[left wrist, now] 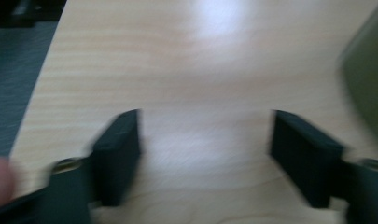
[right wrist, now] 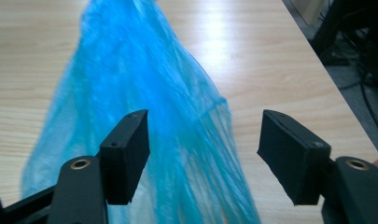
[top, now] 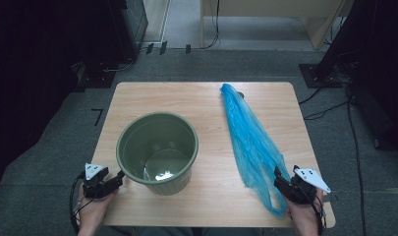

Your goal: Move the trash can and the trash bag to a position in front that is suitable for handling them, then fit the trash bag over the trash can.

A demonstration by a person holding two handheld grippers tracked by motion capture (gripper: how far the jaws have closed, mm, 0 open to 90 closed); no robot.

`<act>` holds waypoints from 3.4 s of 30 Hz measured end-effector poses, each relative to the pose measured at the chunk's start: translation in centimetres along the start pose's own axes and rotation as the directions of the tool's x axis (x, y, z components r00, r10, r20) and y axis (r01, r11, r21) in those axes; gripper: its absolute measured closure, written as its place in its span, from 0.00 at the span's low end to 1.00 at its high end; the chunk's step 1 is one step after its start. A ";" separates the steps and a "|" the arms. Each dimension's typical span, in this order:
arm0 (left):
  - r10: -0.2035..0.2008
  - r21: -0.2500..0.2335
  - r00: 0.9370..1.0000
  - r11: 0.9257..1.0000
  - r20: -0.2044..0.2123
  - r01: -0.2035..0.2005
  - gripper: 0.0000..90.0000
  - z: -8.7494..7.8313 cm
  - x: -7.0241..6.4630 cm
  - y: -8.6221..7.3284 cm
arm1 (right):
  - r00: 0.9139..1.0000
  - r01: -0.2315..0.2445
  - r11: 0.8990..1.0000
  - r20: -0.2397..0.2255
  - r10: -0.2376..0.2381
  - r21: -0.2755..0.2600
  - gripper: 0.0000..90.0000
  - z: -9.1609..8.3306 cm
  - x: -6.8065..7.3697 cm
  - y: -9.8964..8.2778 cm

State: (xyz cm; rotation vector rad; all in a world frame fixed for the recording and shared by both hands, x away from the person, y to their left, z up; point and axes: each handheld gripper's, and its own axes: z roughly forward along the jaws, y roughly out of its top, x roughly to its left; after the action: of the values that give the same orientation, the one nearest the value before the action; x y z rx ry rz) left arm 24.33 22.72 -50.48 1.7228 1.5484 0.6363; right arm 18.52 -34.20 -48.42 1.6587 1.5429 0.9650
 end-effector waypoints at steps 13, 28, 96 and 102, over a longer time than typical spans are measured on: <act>0.068 -0.140 0.991 0.989 0.116 -0.051 0.77 -2.0 -4.1 2.5 | 0.981 0.040 0.991 -0.181 -0.063 -0.131 0.72 -1.5 6.1 2.3; 0.107 -0.147 0.986 0.985 0.125 -0.088 0.82 -1.6 -7.5 4.1 | 0.956 0.075 0.985 -0.270 -0.116 -0.158 0.75 1.5 12.5 4.9; 0.160 0.090 0.986 0.982 0.055 -0.165 0.11 4.3 -8.5 0.5 | 0.994 0.108 0.973 -0.034 -0.104 0.205 0.09 8.1 4.3 2.8; 0.181 0.094 0.982 0.978 0.059 -0.186 0.11 4.4 -8.7 0.5 | 0.996 0.093 0.960 -0.024 -0.090 0.266 0.09 9.0 4.2 1.4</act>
State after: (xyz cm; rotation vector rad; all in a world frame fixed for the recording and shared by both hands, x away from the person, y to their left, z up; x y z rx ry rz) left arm 26.64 13.39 -51.88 1.9580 1.4174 0.6115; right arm 27.08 -30.04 -51.45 1.7460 1.8055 0.7442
